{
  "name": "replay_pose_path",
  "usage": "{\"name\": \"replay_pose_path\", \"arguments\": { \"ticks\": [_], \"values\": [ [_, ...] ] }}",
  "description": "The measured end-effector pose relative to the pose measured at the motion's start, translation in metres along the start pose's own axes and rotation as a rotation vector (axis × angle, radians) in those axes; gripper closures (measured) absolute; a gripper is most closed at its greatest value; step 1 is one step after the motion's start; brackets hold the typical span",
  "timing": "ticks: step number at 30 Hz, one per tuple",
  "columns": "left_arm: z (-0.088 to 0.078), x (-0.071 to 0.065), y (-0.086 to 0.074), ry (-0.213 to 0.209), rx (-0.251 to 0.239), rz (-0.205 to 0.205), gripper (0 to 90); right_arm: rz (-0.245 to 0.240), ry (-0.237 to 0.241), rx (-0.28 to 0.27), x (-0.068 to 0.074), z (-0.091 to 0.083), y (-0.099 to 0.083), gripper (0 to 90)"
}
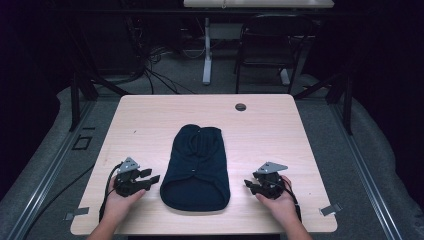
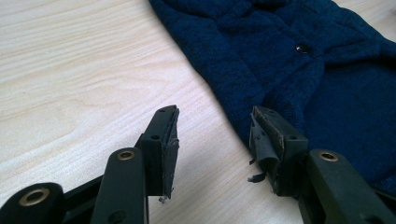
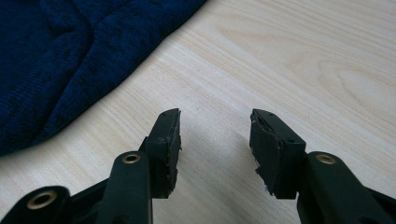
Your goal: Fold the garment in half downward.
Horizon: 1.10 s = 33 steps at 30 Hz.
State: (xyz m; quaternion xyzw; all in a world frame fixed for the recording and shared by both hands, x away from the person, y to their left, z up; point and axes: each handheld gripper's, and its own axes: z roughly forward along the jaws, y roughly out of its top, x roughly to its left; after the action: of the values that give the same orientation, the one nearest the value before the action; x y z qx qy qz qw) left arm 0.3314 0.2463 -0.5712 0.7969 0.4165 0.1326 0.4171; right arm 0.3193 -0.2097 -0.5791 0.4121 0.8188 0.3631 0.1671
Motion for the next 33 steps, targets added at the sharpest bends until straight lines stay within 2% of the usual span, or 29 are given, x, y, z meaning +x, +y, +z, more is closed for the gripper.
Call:
{"name": "replay_pose_path", "arguments": {
  "ticks": [10,13,16,19,20,22,26,28,31,33],
  "values": [
    [0.001,0.000,0.000,-0.009,0.010,-0.001,53.5,0.005,0.006,0.003,-0.002,0.000,0.001,54.8],
    [0.001,0.001,0.000,-0.026,0.009,-0.011,55.2,0.012,0.017,0.008,-0.003,0.002,0.001,56.0],
    [0.003,0.003,0.002,-0.036,0.004,-0.035,55.2,-0.003,0.021,0.021,-0.002,0.003,0.002,55.7],
    [0.005,0.006,0.005,-0.030,0.014,-0.029,55.0,-0.022,0.016,0.041,-0.001,0.003,0.004,55.7],
    [0.006,0.009,0.009,-0.049,0.010,-0.046,54.9,-0.019,0.024,0.037,0.000,0.003,0.007,56.1],
    [0.008,0.011,0.014,-0.057,0.010,-0.055,55.6,-0.016,0.036,0.038,0.000,0.003,0.011,56.4],
    [0.013,0.011,0.024,-0.060,0.020,-0.033,58.2,-0.011,0.044,0.046,-0.002,0.006,0.019,57.5],
    [0.023,0.011,0.037,-0.057,0.033,-0.006,58.1,-0.011,0.046,0.038,-0.003,0.012,0.031,59.0],
    [0.036,0.010,0.050,-0.065,0.045,-0.002,57.7,-0.046,0.050,0.040,-0.001,0.019,0.047,59.7],
    [0.046,0.011,0.058,-0.069,0.053,0.018,57.7,-0.060,0.064,0.041,0.000,0.026,0.058,59.9]
  ]
}}
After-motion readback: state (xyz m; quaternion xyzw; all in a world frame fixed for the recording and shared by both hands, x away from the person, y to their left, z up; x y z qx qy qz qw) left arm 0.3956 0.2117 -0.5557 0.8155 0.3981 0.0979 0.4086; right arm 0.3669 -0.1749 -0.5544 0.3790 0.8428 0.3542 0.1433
